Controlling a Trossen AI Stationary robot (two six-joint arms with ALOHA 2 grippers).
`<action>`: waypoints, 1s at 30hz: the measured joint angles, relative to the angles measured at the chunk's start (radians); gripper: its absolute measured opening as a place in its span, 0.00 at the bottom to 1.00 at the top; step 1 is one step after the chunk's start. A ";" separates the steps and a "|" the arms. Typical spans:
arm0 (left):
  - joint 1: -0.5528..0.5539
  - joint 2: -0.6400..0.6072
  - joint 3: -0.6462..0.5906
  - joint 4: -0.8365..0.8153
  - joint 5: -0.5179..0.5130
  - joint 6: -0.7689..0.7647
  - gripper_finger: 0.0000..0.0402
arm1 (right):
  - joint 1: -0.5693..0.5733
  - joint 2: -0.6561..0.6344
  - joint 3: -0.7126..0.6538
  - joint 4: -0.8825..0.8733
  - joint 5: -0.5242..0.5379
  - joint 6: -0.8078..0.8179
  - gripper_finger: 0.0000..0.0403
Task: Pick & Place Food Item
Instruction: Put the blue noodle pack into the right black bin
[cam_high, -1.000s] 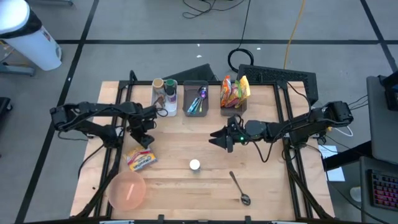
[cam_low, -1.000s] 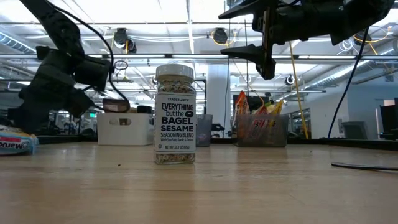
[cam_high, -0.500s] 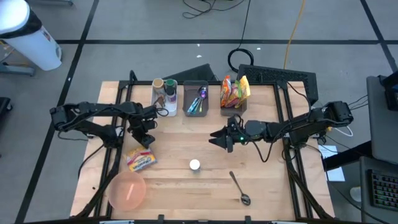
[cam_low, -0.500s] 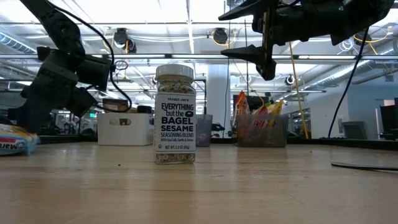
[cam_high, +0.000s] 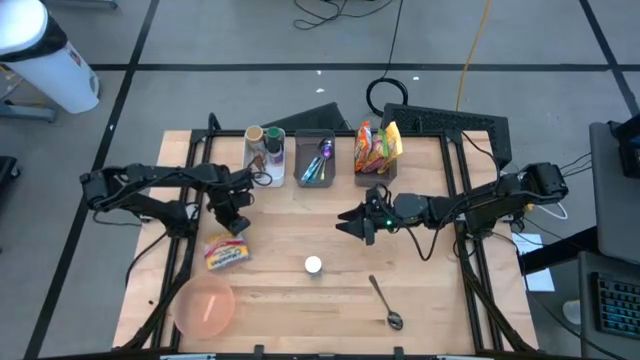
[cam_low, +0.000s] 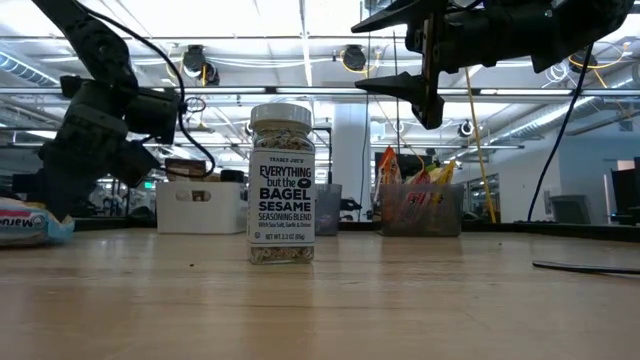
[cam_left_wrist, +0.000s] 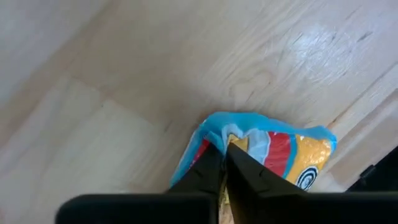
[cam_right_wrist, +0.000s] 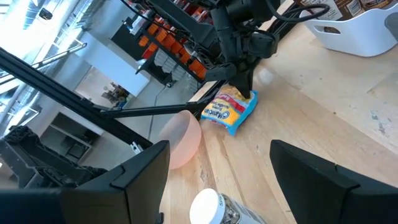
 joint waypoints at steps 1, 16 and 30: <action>0.000 0.000 0.000 0.006 0.003 -0.001 0.02 | 0.000 0.000 0.000 0.000 0.000 0.000 0.67; 0.000 -0.133 0.168 0.125 0.088 -0.032 0.01 | 0.000 0.000 0.000 0.000 0.001 -0.007 0.67; -0.041 -0.210 0.353 0.509 0.075 -0.193 0.01 | -0.057 -0.066 0.000 0.238 0.006 -0.185 0.67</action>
